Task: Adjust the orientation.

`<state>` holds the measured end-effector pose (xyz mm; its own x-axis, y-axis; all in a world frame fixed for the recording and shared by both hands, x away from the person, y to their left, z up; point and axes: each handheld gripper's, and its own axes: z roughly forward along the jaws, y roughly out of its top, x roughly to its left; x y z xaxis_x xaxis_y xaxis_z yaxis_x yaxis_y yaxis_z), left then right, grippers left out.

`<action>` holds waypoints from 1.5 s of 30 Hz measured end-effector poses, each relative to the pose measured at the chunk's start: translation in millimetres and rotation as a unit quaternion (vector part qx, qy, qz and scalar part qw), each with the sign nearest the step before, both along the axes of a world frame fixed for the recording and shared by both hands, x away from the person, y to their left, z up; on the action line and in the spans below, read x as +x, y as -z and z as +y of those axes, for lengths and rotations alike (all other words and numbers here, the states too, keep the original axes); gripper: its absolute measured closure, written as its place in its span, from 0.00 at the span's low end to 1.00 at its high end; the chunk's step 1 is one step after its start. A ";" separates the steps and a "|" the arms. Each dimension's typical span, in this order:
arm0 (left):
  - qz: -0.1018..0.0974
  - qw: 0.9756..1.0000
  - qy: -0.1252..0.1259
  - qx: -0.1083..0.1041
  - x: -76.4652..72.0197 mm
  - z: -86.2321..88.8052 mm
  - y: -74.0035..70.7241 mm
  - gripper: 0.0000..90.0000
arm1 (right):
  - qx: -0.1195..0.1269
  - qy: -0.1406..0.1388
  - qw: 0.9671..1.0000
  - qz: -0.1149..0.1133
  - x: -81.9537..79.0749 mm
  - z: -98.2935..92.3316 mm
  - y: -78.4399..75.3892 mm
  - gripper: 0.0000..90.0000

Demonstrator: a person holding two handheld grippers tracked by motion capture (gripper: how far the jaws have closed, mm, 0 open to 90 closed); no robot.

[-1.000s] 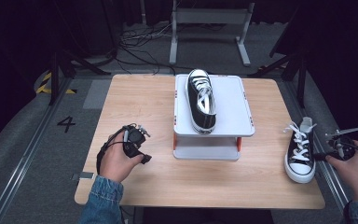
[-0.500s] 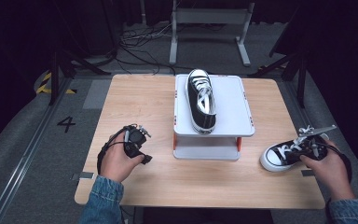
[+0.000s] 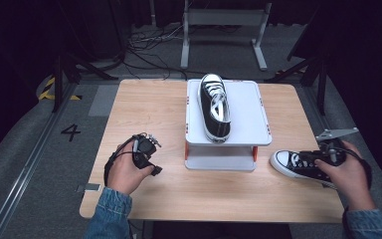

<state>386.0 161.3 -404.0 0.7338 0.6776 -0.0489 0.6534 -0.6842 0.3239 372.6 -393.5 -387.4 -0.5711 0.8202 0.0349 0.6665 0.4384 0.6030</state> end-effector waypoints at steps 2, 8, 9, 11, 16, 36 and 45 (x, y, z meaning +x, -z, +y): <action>-0.001 1.000 0.001 -0.003 -0.2 0.0 -0.9 0.41 | -0.012 0.017 1.000 -0.012 -8.4 -15.7 -11.1 0.82; -0.002 1.000 0.003 -0.001 1.4 -3.5 -1.8 0.41 | -0.047 0.049 0.998 -0.001 -19.7 -47.7 -11.9 0.66; -0.003 1.000 0.004 0.000 1.8 -4.3 -1.4 0.41 | -0.067 0.049 0.997 0.006 -21.1 -50.4 -9.5 0.64; 0.001 1.000 0.005 -0.001 2.4 -5.4 -0.5 0.41 | -0.082 0.048 0.995 0.029 -22.2 -53.1 -5.2 0.60; 0.003 1.000 0.006 -0.002 3.2 -5.2 -0.2 0.41 | -0.095 0.019 0.990 0.100 -20.5 -46.6 11.7 0.80; 0.002 1.000 -0.005 -0.001 -4.0 3.8 0.9 0.41 | -0.010 0.018 0.997 0.081 0.8 40.2 10.5 0.81; 0.005 1.000 -0.004 -0.001 -3.8 1.8 1.0 0.41 | 0.013 -0.033 0.996 0.086 -4.9 56.4 7.3 0.67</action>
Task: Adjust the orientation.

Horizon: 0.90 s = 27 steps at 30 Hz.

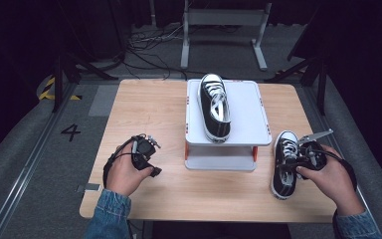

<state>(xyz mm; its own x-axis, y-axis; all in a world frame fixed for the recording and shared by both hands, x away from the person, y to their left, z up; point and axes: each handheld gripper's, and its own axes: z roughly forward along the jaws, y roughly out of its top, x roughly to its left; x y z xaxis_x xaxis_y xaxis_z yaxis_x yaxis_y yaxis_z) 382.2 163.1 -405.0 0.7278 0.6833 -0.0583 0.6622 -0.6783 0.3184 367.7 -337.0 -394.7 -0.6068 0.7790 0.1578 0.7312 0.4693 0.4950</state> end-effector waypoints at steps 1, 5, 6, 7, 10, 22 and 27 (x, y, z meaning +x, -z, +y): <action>0.001 1.000 0.000 0.000 0.1 0.3 0.1 0.41 | 0.004 -0.004 1.000 -0.004 -1.5 -1.9 -2.6 0.66; -0.001 1.000 -0.001 0.000 0.8 0.8 -0.1 0.41 | 0.016 -0.009 1.000 -0.021 -7.3 -8.8 -16.8 0.67; -0.004 1.000 0.001 0.000 1.2 0.8 -0.5 0.41 | 0.023 -0.008 0.999 -0.024 -7.8 -11.0 -19.4 0.69; -0.005 1.000 0.001 0.000 1.4 0.5 -0.7 0.41 | 0.030 -0.007 0.999 -0.027 -7.6 -15.0 -23.2 0.70; -0.004 1.000 0.003 -0.004 1.5 0.3 -1.3 0.41 | 0.002 -0.005 0.999 -0.037 -2.8 -21.9 -30.7 0.70; -0.001 1.000 0.002 -0.008 3.4 0.7 -2.6 0.41 | -0.105 -0.076 0.991 -0.019 21.9 -13.8 -22.7 0.60; -0.001 1.000 0.005 -0.008 6.4 -1.9 -1.4 0.41 | -0.119 -0.106 0.987 -0.012 29.2 -13.4 -9.4 0.55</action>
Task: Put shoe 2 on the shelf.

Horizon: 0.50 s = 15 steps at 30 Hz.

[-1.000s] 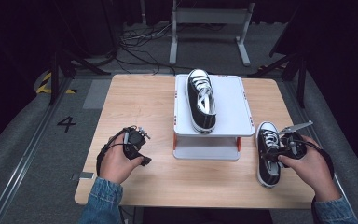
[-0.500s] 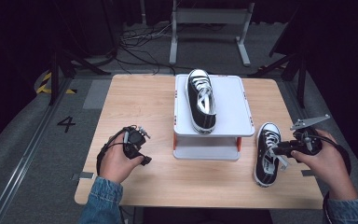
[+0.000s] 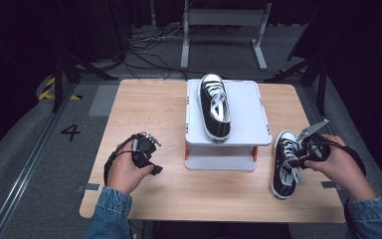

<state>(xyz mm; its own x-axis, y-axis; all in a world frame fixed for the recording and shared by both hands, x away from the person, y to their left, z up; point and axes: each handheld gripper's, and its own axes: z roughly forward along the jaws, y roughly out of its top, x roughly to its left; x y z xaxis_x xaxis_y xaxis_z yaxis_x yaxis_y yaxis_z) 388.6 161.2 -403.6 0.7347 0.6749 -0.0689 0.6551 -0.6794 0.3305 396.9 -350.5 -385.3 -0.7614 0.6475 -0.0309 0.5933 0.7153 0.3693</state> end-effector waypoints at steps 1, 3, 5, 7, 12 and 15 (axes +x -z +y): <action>0.000 1.000 0.000 0.000 0.3 -0.1 0.5 0.41 | -0.006 -0.008 1.000 -0.001 1.5 1.2 1.1 0.54; 0.001 1.000 0.000 0.002 -0.3 0.3 0.2 0.41 | -0.014 -0.023 1.000 0.003 4.2 3.0 2.5 0.54; 0.000 1.000 -0.002 -0.002 -1.5 1.9 -0.9 0.41 | -0.015 -0.028 0.999 0.004 5.9 3.6 3.6 0.54; -0.002 1.000 -0.006 -0.007 -2.8 3.6 -1.3 0.41 | -0.011 -0.027 1.000 0.006 7.3 3.3 5.9 0.55; 0.003 1.000 -0.014 -0.003 -6.3 8.7 0.5 0.41 | -0.021 -0.029 0.999 0.007 10.6 4.6 10.3 0.66; 0.004 1.000 -0.018 -0.006 -10.9 14.1 1.6 0.41 | -0.022 -0.024 0.999 0.006 13.1 4.7 6.1 0.79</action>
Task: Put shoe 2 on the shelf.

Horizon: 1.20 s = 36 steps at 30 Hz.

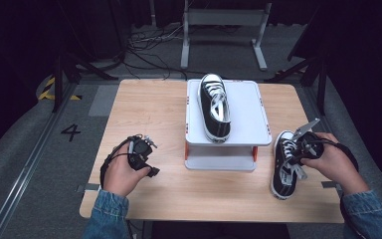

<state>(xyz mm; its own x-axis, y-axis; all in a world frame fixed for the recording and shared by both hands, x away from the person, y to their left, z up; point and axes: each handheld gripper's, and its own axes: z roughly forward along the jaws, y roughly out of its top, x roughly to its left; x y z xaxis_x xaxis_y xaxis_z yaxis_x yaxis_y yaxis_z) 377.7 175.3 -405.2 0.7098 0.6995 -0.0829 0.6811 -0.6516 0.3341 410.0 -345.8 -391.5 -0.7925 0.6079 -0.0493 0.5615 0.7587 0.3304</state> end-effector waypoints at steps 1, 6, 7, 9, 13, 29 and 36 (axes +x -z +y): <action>0.001 1.000 -0.003 0.002 -1.4 2.5 -0.2 0.41 | 0.000 0.002 1.000 -0.001 0.3 -0.1 -2.4 0.83; 0.000 1.000 -0.017 -0.004 -7.5 11.2 0.0 0.41 | -0.002 0.006 1.000 0.015 5.3 0.7 -8.7 0.88; 0.002 1.000 -0.020 -0.003 -8.7 12.5 0.0 0.41 | -0.003 0.008 1.000 0.016 6.2 0.9 -10.3 0.89; 0.002 1.000 -0.022 -0.002 -10.1 14.6 0.2 0.41 | -0.001 0.011 1.000 0.020 7.4 1.0 -15.2 0.90; -0.002 1.000 -0.023 -0.004 -10.7 16.8 -0.9 0.41 | -0.005 0.019 0.999 0.028 9.6 2.5 -25.8 0.91; -0.001 1.000 -0.020 -0.009 -8.9 15.2 -1.9 0.41 | -0.001 -0.010 0.999 0.043 17.7 0.3 -75.9 0.92; -0.004 1.000 -0.019 -0.010 -8.3 15.9 -2.0 0.41 | 0.000 -0.023 0.999 0.027 21.6 1.5 -113.1 0.92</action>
<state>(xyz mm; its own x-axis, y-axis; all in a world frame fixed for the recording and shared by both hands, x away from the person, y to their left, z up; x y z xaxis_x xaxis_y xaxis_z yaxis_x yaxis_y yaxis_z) 369.4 191.3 -403.2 0.6829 0.7247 -0.0920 0.7031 -0.6178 0.3521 431.6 -344.3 -278.4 -0.8208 0.5713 -0.0045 0.5437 0.7836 0.3005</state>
